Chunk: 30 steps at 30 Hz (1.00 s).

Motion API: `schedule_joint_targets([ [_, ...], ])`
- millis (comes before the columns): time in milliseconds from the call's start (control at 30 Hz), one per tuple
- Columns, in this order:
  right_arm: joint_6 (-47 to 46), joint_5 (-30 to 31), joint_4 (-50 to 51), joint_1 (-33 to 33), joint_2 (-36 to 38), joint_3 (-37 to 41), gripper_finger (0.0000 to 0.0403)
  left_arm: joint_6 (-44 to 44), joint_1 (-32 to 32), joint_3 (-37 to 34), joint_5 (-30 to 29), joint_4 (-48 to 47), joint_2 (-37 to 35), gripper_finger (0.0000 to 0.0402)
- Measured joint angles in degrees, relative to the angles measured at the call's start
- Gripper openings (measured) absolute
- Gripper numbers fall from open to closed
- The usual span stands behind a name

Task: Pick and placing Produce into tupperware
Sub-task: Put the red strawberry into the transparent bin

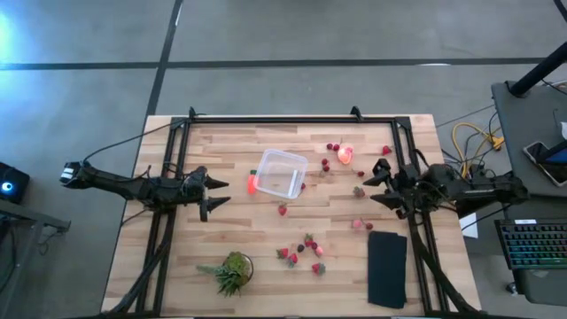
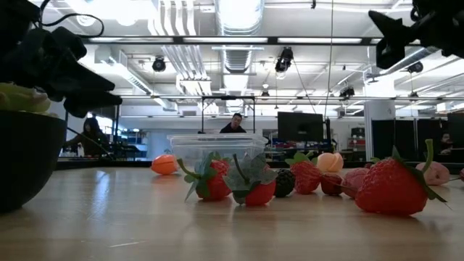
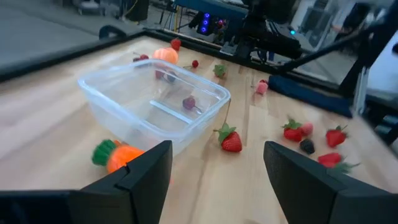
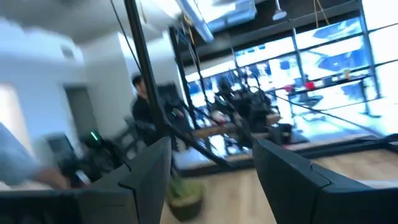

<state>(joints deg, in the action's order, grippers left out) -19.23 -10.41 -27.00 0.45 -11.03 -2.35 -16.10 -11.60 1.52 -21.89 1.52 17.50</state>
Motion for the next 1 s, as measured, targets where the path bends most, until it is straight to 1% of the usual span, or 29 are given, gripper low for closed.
schedule_joint_targets([
  [100,-7.2,0.0,-2.6,0.0,0.1,0.0,0.0219,6.2,0.0,0.0,0.0,0.5,0.0,0.0240],
  [133,-8.0,0.1,-2.8,0.0,0.1,0.0,0.0219,7.6,0.0,0.0,-0.1,0.5,0.0,0.0240],
  [200,-5.7,2.3,-2.8,0.0,-0.1,0.0,0.0219,9.4,0.0,0.0,-0.2,0.5,0.0,0.0240],
  [267,-3.7,7.6,-4.1,0.0,-0.4,0.0,0.0219,11.8,0.0,0.0,-2.6,1.7,0.0,0.0240],
  [333,-3.5,15.2,-6.0,0.0,-0.6,0.0,0.0219,12.0,0.0,0.0,-5.8,4.5,0.0,0.0240],
  [400,-4.6,23.2,-6.6,0.0,-0.7,0.0,0.0219,12.0,0.0,0.0,-6.7,8.9,0.0,0.0240],
  [467,-7.5,29.6,-6.4,0.0,-0.8,0.0,0.0219,10.7,0.0,0.0,-6.7,14.9,0.0,0.0240],
  [533,-12.5,33.0,-6.5,0.0,-0.7,0.0,0.0219,7.6,0.0,0.0,-6.8,22.2,0.1,0.0240],
  [667,-20.2,34.1,-6.5,0.0,-0.7,0.0,0.0219,8.3,0.0,0.0,-7.0,33.7,-0.1,0.0240],
  [767,-21.3,34.2,-6.4,0.0,-0.7,0.0,0.0219,9.2,0.0,0.0,-7.7,41.5,-0.1,0.0240],
  [833,-20.9,34.3,-6.4,0.0,-0.7,0.0,0.0219,7.5,0.0,0.0,-11.4,44.3,-0.1,0.0240],
  [900,-20.8,34.6,-6.6,0.0,-0.7,0.0,0.0219,1.5,0.0,0.0,-16.7,45.4,-0.1,0.0240],
  [1000,-20.8,35.3,-7.5,0.0,-0.7,0.0,0.0219,-8.9,0.0,0.0,-26.7,45.4,0.1,0.0240],
])
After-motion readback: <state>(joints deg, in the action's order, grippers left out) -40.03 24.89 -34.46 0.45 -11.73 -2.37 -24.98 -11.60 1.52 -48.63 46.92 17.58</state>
